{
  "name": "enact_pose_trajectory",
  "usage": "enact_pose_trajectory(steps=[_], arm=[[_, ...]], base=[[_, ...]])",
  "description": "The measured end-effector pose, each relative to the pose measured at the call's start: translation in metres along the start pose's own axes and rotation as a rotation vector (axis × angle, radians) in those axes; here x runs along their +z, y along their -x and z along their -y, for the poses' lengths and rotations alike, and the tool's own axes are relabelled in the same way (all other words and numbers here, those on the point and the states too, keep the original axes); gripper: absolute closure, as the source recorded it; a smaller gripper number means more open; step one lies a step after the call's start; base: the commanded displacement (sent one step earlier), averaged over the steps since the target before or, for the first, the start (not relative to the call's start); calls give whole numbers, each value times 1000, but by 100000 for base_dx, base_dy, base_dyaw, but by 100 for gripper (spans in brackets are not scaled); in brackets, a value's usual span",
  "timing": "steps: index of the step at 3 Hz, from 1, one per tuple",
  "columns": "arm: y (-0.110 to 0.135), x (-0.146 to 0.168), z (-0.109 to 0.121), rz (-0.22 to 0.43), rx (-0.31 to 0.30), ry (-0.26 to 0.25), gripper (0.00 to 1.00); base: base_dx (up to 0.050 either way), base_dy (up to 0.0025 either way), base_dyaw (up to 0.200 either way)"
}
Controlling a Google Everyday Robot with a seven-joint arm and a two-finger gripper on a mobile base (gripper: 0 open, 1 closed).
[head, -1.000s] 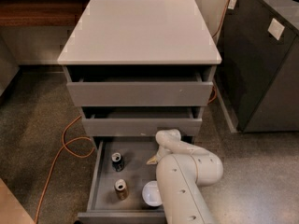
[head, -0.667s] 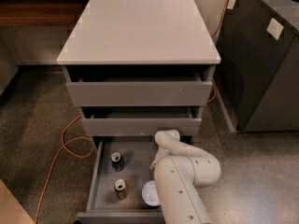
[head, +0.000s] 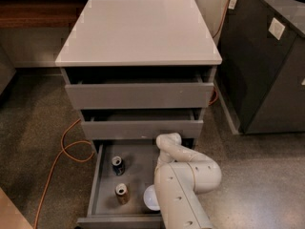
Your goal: Pick rxbar blueberry from bottom drawer and place on counter
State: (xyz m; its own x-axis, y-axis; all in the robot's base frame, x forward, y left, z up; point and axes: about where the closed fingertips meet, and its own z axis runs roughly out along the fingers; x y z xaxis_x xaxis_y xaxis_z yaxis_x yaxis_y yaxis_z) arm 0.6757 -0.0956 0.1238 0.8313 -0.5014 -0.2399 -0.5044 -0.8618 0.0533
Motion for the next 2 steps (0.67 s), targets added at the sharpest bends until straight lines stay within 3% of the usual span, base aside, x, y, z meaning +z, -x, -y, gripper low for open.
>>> enact_pose_trajectory(steps=[1, 2], arm=[[0, -1, 0, 0, 0, 0, 95], [0, -1, 0, 0, 0, 0, 100]], base=[[0, 0, 0], [0, 0, 0]])
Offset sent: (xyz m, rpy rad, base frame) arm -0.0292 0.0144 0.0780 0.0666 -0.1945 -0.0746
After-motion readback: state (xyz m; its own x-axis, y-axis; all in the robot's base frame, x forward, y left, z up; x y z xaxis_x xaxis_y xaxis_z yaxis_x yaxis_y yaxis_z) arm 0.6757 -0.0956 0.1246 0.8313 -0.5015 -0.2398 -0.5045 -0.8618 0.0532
